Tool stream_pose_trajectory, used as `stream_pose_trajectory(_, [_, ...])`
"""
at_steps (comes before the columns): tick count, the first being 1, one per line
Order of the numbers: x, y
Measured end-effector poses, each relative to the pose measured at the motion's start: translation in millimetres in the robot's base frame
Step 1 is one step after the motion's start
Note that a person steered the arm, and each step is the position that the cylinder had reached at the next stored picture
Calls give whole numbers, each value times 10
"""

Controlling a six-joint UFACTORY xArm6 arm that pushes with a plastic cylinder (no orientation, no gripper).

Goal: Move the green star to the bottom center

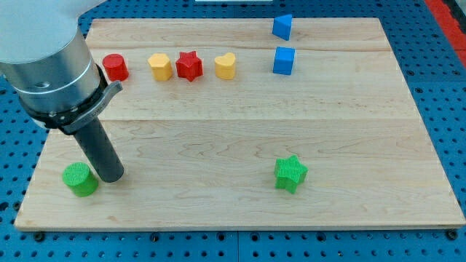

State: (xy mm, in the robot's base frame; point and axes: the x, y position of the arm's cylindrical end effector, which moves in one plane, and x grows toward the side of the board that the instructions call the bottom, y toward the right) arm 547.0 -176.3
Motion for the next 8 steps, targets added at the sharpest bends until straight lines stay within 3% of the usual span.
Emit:
stream_pose_trajectory(1, [58, -128])
stream_pose_trajectory(2, [-70, 363])
stream_pose_trajectory(4, [-297, 1998])
stream_pose_trajectory(5, [-572, 2281])
stream_pose_trajectory(6, [-328, 2845])
stream_pose_trajectory(8, [-278, 1805])
